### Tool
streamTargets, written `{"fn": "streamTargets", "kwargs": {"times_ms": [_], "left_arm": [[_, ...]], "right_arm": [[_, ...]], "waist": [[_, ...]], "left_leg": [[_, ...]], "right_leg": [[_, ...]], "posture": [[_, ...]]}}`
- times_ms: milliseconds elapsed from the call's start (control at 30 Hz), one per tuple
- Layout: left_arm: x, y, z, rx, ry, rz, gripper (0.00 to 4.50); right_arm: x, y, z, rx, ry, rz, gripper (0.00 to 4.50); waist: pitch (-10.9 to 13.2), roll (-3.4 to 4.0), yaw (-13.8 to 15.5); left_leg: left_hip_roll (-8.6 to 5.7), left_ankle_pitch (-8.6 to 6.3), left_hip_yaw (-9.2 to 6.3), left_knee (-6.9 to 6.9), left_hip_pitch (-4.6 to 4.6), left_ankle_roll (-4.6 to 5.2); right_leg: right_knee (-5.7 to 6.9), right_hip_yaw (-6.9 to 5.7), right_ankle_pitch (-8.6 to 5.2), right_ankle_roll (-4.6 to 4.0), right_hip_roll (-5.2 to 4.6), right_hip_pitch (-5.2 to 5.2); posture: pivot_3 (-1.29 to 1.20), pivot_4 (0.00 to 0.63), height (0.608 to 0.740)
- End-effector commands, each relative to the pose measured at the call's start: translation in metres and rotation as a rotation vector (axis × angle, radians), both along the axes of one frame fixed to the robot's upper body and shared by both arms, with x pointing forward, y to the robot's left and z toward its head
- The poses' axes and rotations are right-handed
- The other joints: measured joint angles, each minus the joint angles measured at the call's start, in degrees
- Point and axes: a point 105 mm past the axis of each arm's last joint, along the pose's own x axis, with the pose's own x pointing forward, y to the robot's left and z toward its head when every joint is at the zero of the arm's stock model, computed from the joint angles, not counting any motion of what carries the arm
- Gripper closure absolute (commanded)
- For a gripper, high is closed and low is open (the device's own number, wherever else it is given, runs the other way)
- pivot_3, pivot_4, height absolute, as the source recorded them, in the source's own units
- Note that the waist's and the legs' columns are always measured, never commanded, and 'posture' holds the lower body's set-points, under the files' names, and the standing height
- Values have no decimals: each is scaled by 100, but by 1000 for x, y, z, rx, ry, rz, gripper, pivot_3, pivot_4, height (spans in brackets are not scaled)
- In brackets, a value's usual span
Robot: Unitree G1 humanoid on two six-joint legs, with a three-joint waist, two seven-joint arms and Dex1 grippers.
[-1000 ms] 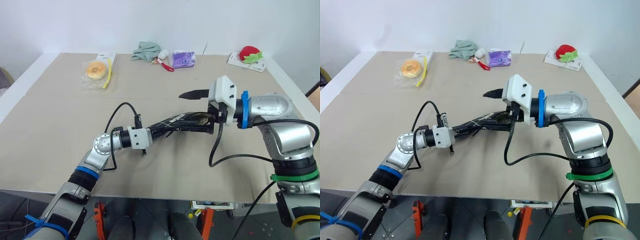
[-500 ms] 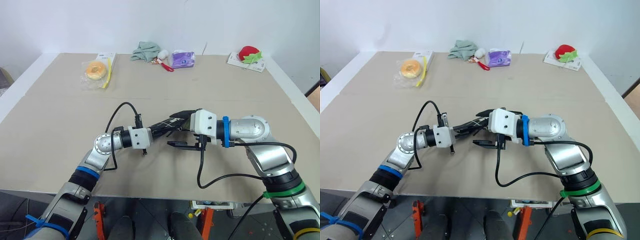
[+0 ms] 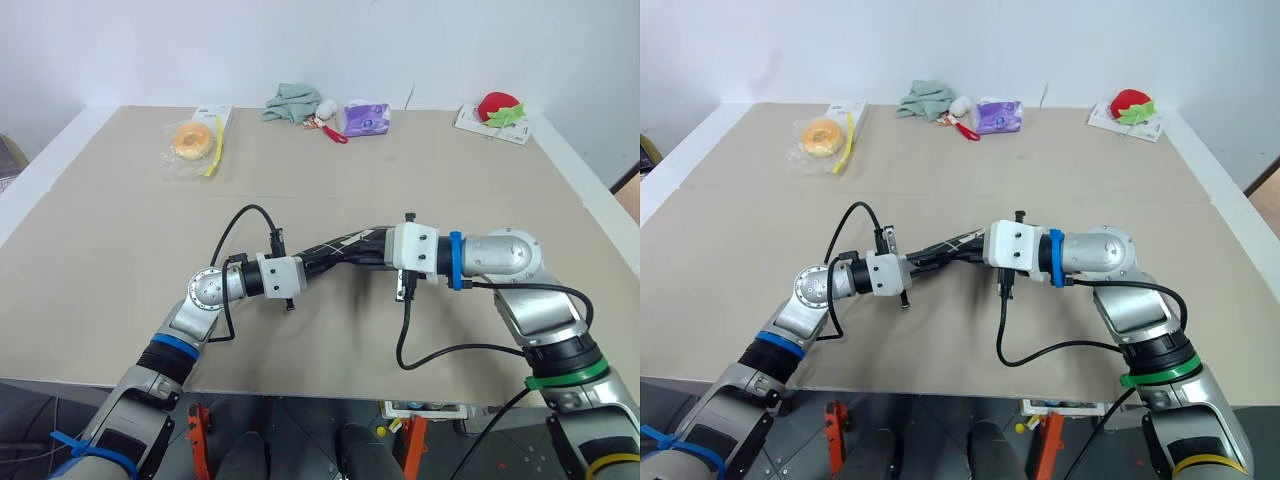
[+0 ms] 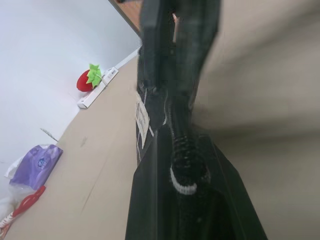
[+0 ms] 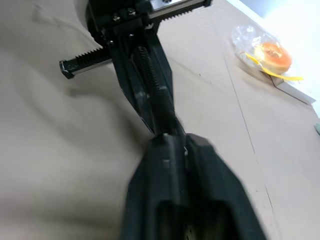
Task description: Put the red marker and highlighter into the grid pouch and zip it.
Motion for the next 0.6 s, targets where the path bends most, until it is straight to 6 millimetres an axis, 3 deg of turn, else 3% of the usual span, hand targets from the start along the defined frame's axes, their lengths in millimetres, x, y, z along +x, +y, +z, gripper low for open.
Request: {"fn": "streamTargets", "kwargs": {"times_ms": [33,200,300,600], "left_arm": [[-2,0,14,-38,-42,-3,4500],[-2,1,14,-37,-41,-2,4500],[-2,1,13,-39,-39,-2,4500],[-2,1,12,-41,-36,0,4500]], "right_arm": [[-2,-5,22,64,-14,2,4447],[-3,-10,26,80,3,-9,4447],[3,-23,30,124,27,-66,4447],[40,-110,49,253,9,-403,4447]], "waist": [[0,0,0],[0,0,0],[0,0,1],[0,0,2]], "left_leg": [[0,0,0,0,0,0],[0,0,0,0,0,0],[0,0,0,0,0,0],[-2,0,1,1,0,0]], "right_leg": [[0,0,0,0,0,0],[0,0,0,0,0,0],[0,0,0,0,0,0],[0,1,0,0,-2,1]], "posture": [[0,150,740],[0,150,740],[0,150,740],[0,150,740]]}}
